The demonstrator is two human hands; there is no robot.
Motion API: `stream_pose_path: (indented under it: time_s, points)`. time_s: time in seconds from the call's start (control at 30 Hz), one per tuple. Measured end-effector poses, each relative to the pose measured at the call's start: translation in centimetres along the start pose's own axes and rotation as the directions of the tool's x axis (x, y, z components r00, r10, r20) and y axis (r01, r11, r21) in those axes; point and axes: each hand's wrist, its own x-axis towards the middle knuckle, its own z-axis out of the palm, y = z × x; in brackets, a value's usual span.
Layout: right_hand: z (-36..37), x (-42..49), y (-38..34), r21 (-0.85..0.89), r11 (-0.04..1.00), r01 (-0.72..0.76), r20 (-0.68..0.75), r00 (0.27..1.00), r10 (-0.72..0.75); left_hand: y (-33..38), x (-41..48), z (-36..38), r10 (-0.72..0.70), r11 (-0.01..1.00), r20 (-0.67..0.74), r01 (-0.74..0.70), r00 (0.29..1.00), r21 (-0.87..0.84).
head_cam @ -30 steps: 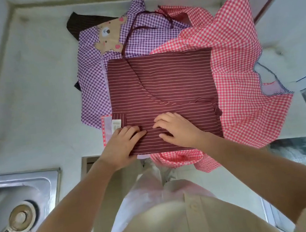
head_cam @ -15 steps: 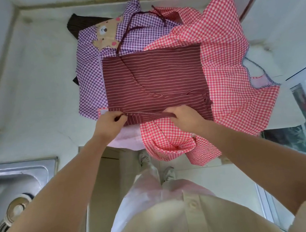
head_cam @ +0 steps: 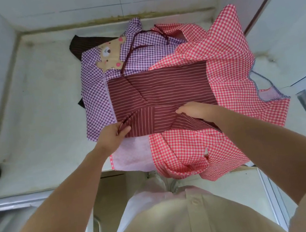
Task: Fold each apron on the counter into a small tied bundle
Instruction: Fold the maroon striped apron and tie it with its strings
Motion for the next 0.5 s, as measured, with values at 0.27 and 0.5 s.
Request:
stream_pose_path:
  time_s: [0.27, 0.5]
  points:
    - [-4.3, -4.3, 4.4, 0.42, 0.903, 0.09, 0.011, 0.995, -0.104, 0.4, 2.9, 1.0, -0.077, 0.99, -0.159, 0.057, 0.984, -0.131]
    - [-3.6, -2.6, 9.8, 0.314, 0.921, 0.232, -0.175, 0.967, -0.184, 0.2, 3.9, 1.3, -0.167, 0.96, -0.19, 0.116, 0.967, -0.255]
